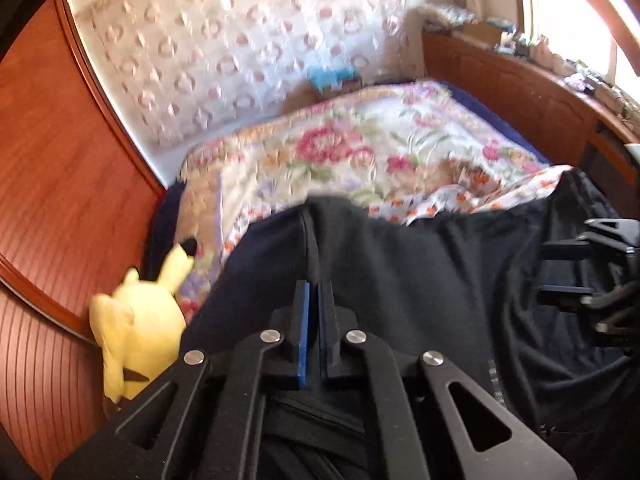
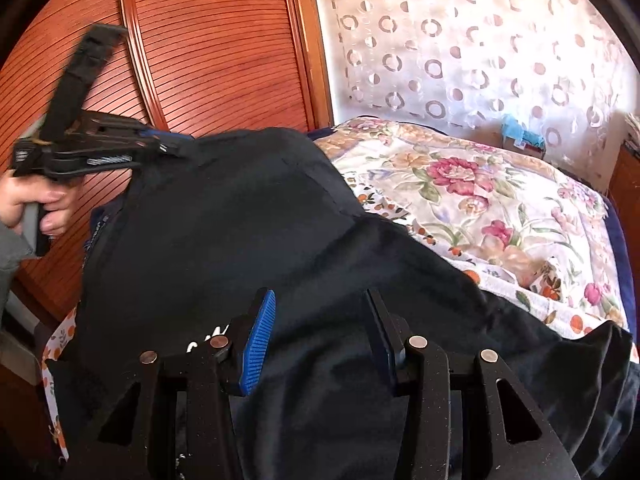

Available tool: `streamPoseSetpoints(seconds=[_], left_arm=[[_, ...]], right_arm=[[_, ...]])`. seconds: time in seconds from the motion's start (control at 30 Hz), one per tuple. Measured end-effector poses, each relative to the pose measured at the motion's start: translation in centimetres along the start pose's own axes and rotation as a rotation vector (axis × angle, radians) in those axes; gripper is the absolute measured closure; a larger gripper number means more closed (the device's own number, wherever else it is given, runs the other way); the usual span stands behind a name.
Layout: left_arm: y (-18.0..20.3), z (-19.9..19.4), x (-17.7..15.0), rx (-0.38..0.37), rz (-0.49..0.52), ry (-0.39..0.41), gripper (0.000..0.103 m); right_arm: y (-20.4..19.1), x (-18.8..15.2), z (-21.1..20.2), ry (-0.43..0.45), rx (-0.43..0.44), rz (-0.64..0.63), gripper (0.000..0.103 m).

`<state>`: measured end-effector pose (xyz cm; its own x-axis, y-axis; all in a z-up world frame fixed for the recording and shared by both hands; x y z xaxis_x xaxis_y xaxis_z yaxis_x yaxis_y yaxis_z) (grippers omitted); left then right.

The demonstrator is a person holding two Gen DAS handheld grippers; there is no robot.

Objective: Fold small clothes

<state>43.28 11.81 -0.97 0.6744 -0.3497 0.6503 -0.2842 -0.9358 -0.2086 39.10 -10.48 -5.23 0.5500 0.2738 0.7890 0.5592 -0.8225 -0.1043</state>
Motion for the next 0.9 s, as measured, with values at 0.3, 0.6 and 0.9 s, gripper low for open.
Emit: streamPoseSetpoints(seconds=[0.3,0.6,0.9], left_arm=[[5.0,-6.0,-3.3,-0.145,0.049,0.063,0.099],[6.8,-5.0,-8.4,-0.195,0.011,-0.029,0.099],[7.0,-4.3,-9.7,-0.212,-0.017,-0.036,0.099]], right_arm=[[0.9,0.6,-0.2,0.012,-0.033,0.031,0.056],[0.1,3.0,1.1,0.024,0.013,0.044,0.056],[0.4,8.2,8.0,-0.038,0.118,0.129,0.057]])
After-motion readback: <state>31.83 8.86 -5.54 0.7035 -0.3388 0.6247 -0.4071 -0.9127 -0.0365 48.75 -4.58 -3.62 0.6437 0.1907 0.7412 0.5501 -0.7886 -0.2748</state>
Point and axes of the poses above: each gripper's, at about its wrist camera, not at the fingertips, and z roughly the way its jaws point, y to its right, x to its top, the point moved 3 cm from there along z, roughly the way its jaws point, and after that the axes turned 1 degree about z, right-handed, at the moved point
